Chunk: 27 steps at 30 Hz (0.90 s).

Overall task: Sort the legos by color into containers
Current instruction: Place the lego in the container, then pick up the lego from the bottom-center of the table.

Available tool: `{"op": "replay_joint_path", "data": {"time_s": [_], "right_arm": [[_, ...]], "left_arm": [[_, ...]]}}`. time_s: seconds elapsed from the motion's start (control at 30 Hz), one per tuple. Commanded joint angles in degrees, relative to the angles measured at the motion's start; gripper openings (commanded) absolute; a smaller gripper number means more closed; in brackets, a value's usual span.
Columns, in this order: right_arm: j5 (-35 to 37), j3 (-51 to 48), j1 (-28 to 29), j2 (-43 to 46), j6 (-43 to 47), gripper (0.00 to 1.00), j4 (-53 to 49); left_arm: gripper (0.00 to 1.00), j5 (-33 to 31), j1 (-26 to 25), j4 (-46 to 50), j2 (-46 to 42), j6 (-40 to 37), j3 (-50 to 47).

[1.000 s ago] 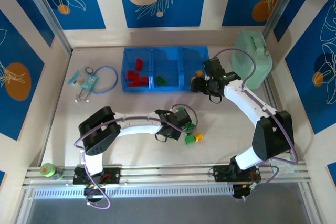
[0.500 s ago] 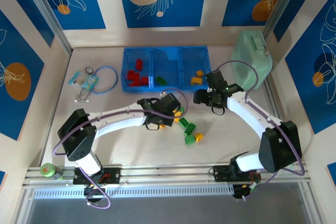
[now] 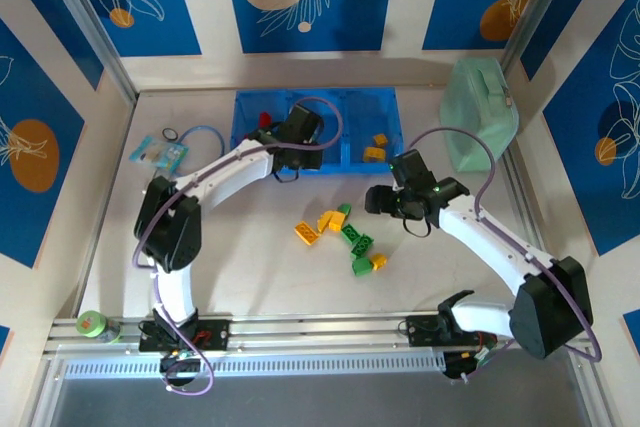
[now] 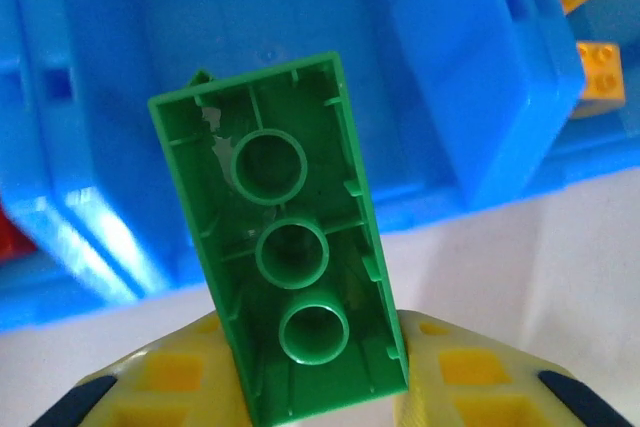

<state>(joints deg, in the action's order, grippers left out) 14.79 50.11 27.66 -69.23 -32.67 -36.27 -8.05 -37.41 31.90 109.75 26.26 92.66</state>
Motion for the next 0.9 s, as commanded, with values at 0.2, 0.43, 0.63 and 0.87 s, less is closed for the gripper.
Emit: {"op": "replay_joint_path", "data": {"time_s": [0.2,0.43,0.63,0.87], "right_arm": [[-0.96,-6.25,2.96,4.9,-2.66,0.76,-2.31],[0.79,-6.58,9.3,5.52,-2.71,0.81,-4.22],[1.3,-6.73,14.3,5.43,-4.48,0.81,-7.86],[1.28,-7.63,22.08,3.97,-10.32,0.79,-9.79]], "left_arm": [[0.34,3.6,3.72,6.2,11.66,-4.37,16.21],[0.8,3.14,3.99,11.61,14.08,-5.43,25.22],[0.8,3.96,2.8,3.98,3.06,-5.21,12.18],[0.78,4.98,1.88,-4.02,-9.02,-2.56,-4.94]]}}
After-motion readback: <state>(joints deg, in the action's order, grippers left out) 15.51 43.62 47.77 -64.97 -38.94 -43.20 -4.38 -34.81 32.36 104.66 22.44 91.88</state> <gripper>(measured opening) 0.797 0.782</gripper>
